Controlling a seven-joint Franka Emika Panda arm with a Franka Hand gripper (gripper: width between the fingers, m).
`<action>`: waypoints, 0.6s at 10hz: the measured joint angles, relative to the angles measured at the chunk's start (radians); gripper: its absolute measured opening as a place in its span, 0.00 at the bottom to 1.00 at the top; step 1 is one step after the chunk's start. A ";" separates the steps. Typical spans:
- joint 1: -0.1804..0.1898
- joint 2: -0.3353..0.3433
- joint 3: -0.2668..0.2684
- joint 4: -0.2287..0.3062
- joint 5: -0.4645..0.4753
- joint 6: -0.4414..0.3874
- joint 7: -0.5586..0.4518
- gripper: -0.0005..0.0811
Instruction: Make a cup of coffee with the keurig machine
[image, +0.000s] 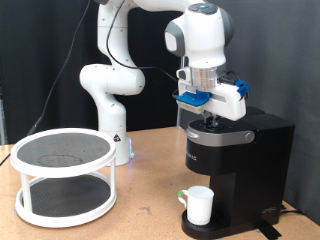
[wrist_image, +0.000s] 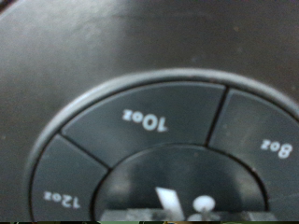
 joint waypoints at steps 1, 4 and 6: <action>-0.003 0.020 -0.003 0.019 0.005 -0.028 0.007 0.01; -0.004 0.059 -0.011 0.054 0.008 -0.068 0.021 0.01; -0.004 0.072 -0.012 0.065 0.006 -0.081 0.021 0.01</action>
